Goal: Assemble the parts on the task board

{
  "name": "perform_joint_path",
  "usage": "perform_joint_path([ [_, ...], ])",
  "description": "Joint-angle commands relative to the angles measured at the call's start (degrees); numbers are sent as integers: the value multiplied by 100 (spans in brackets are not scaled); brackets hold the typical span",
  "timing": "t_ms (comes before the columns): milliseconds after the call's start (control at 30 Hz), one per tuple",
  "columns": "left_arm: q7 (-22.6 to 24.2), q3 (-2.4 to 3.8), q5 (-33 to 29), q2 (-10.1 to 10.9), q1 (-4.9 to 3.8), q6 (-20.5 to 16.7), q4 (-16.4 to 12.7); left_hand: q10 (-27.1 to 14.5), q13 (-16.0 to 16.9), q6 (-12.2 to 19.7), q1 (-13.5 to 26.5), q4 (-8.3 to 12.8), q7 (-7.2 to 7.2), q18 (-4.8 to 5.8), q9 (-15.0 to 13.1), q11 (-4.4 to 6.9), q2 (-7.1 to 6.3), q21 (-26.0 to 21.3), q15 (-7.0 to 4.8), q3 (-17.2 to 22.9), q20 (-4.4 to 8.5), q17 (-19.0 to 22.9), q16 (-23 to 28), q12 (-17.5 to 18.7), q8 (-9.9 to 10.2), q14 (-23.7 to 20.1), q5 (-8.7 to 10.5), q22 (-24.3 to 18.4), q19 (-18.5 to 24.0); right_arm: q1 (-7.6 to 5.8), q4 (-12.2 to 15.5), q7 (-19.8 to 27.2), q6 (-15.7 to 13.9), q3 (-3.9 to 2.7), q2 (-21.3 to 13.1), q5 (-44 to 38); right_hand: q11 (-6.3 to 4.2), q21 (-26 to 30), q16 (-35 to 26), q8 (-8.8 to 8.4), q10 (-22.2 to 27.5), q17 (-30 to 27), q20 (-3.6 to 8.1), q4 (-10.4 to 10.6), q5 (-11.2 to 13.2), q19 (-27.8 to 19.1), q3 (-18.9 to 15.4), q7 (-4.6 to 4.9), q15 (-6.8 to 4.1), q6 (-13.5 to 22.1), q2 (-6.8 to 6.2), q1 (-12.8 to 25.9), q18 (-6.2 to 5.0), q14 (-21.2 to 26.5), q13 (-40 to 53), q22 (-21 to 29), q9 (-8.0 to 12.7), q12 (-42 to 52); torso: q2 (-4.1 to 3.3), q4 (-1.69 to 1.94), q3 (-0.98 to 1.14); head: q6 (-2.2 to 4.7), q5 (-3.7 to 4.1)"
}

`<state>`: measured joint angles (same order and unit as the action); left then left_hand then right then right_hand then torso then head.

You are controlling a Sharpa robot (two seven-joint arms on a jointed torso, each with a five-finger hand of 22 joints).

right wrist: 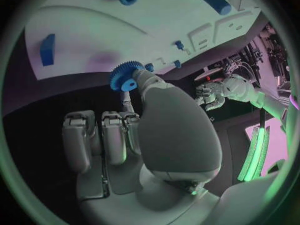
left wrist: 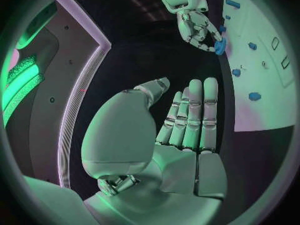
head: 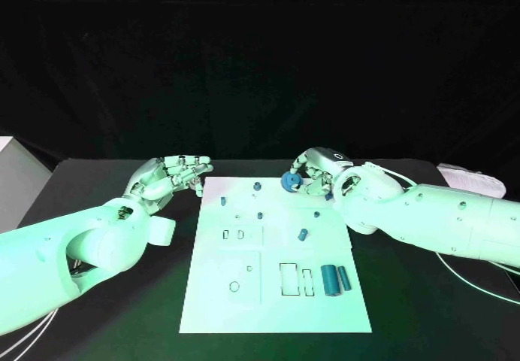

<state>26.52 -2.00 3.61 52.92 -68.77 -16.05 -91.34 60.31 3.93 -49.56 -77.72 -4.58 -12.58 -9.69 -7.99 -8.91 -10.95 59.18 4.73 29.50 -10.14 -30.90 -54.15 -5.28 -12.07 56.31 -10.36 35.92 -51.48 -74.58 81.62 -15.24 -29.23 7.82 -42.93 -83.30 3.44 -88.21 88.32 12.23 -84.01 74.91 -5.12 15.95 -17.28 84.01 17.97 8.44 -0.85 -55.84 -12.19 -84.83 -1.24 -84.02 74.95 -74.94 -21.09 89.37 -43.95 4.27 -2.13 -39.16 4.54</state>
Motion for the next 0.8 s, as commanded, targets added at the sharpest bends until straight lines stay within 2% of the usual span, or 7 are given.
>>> perform_joint_path([
  [33,36,5,13,-20,-5,94,-10,-3,5,37,18,-4,-10,-89,-10,-5,13,18,1,27,-4,-4,-20,22,-36,-54,36,5,47,-12,99,-73,-232,0,112,-411,-51,-32,35,53,-568,1011,23,-5,-17,508,43,-87,-29,-129,-8,60,78,-493,1472,-1339,-11,34,-6,-3,-7,13,-14],
  [400,31,5,13,-47,-6,102,-17,-3,5,37,18,-4,-10,-89,-10,-5,13,18,1,27,-4,-4,-20,22,-36,-54,36,5,47,50,-71,-165,-104,38,714,-696,-53,-40,33,50,-564,1004,26,-5,12,513,65,-89,-32,-132,-27,84,80,-492,1468,-1348,-7,30,-20,28,-15,7,-24],
  [500,30,5,13,-50,-6,102,-17,-3,5,37,18,-4,-10,-89,-10,-5,13,18,1,27,-4,-4,-20,22,-36,-54,36,5,47,67,-141,-198,-59,46,838,-733,-53,-40,33,50,-564,1004,26,-5,12,513,65,-89,-32,-132,-27,84,80,-492,1468,-1348,-7,30,-19,10,-7,2,-36],
  [567,30,5,13,-51,-6,102,-17,-3,5,37,18,-4,-10,-89,-10,-5,13,18,1,27,-4,-4,-20,22,-36,-54,36,5,47,74,-189,-216,-30,50,911,-752,-53,-40,33,50,-564,1004,26,-5,12,513,65,-89,-32,-132,-27,84,80,-492,1468,-1348,-7,30,-17,5,-10,-1,-34],
  [800,29,5,13,-70,-6,109,-15,-2,5,38,19,0,-9,-89,-12,-4,16,36,1,36,-4,-1,-29,20,-41,-59,36,14,61,107,-369,-263,70,66,1115,-795,-54,-39,36,46,-563,1013,27,-7,19,512,76,-89,-33,-129,-29,88,80,-494,1466,-1347,-4,28,-22,4,-3,-6,-32],
])
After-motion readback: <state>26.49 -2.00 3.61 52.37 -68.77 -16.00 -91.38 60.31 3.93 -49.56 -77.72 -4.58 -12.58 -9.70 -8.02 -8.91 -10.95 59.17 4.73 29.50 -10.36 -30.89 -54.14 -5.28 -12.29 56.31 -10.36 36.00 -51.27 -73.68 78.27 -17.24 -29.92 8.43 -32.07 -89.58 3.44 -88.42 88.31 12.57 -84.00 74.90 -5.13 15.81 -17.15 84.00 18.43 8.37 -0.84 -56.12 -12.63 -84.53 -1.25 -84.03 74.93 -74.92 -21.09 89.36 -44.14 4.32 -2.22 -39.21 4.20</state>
